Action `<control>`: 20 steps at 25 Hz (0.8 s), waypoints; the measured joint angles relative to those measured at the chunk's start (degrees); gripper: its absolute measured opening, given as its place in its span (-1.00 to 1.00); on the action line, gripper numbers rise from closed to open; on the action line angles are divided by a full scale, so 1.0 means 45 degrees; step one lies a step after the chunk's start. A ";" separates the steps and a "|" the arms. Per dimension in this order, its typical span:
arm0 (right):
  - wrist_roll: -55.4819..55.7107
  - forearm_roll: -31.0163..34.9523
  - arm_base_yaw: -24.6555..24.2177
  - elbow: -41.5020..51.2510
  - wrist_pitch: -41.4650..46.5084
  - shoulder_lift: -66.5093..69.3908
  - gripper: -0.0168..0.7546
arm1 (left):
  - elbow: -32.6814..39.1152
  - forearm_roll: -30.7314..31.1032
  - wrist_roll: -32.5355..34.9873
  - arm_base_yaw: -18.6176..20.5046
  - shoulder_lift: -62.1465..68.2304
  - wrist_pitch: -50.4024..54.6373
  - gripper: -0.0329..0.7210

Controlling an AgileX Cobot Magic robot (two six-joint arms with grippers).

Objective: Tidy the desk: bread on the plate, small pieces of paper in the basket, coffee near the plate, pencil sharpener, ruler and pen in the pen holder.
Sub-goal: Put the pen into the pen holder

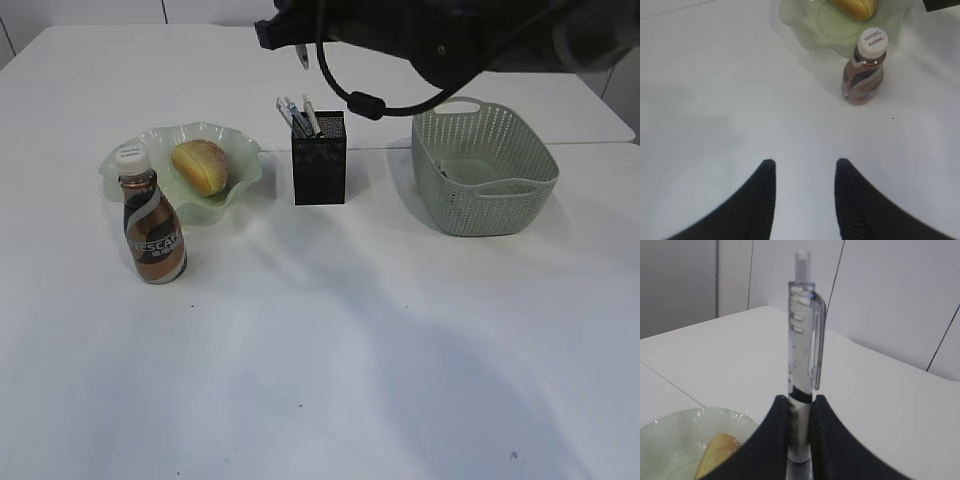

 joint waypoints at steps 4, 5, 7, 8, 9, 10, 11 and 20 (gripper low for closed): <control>0.0000 0.0397 -0.0344 0.0000 -0.0546 0.0571 -0.73 | 0.0000 0.0000 0.0000 0.0000 0.0000 -0.0180 -0.18; 0.0000 0.0426 -0.0396 0.0000 -0.0601 0.0653 -0.73 | 0.0000 0.0000 0.0000 0.0000 0.0000 -0.0314 -0.18; 0.0020 0.0540 -0.0516 -0.0295 -0.0701 0.1057 -0.73 | 0.0000 0.0000 0.0000 0.0000 0.0000 -0.0617 -0.18; 0.0020 0.0540 -0.0550 -0.0414 -0.0736 0.1139 -0.73 | 0.0000 0.0000 0.0000 0.0000 0.0000 -0.0750 -0.18; 0.0020 0.0565 -0.0582 -0.0559 -0.0767 0.1312 -0.73 | 0.0000 0.0000 0.0000 0.0000 0.0000 -0.0831 -0.18; 0.0020 0.0565 -0.0582 -0.0559 -0.0767 0.1312 -0.73 | 0.0000 0.0000 0.0000 0.0000 0.0000 -0.0913 -0.18; 0.0029 0.0585 -0.0641 -0.0875 -0.0793 0.1615 -0.73 | 0.0000 0.0000 0.0000 0.0000 0.0000 -0.0932 -0.18; 0.0049 0.0592 -0.0817 -0.2423 -0.0738 0.3109 -0.73 | 0.0000 0.0000 0.0000 0.0000 0.0000 -0.1350 -0.18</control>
